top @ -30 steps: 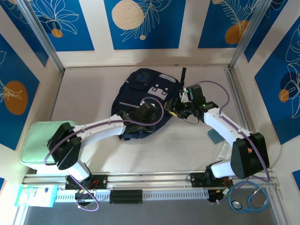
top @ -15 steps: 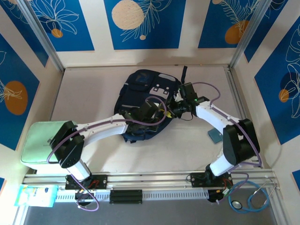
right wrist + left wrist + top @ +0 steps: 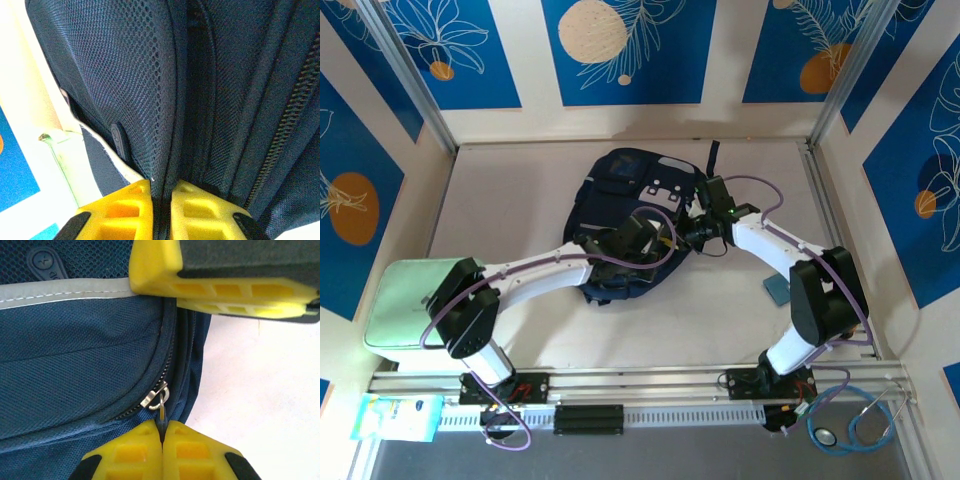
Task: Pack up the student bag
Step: Unzip the student bag at the center of the table.
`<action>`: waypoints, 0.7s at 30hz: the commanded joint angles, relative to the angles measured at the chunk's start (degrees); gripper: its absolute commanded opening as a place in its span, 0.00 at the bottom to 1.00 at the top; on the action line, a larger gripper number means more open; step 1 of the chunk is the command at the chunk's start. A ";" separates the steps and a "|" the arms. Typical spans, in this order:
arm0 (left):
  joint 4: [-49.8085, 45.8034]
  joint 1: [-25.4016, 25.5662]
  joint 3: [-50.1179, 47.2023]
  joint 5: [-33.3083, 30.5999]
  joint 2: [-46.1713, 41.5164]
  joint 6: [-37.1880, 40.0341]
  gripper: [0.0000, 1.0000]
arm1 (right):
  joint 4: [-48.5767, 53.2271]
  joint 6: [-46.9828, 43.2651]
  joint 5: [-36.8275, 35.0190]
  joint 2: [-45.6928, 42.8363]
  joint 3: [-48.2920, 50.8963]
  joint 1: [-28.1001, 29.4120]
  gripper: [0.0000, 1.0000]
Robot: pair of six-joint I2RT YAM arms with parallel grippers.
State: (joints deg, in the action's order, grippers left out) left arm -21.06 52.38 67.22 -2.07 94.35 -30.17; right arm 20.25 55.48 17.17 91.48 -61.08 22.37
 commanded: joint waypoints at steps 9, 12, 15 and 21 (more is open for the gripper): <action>-7.21 -6.35 -6.47 -1.77 -8.26 6.23 0.00 | 3.26 -2.93 -2.75 -3.06 0.15 -4.17 0.07; -8.64 -7.99 -7.98 -4.09 -9.37 6.91 0.00 | 3.47 -3.36 -3.32 -3.39 0.26 -4.68 0.07; -8.74 -10.56 -9.83 -5.18 -10.36 7.64 0.00 | 3.95 -4.17 -3.46 -3.59 0.00 -5.48 0.07; -7.69 -17.14 -11.86 -4.30 -12.29 10.64 0.00 | 4.72 -6.20 -2.58 -3.86 -0.27 -7.44 0.07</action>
State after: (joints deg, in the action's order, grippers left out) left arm -25.98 38.35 56.25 -3.97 84.23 -22.06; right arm 23.20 51.13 16.99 89.80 -61.08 17.06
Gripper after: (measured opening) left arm 0.048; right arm 0.080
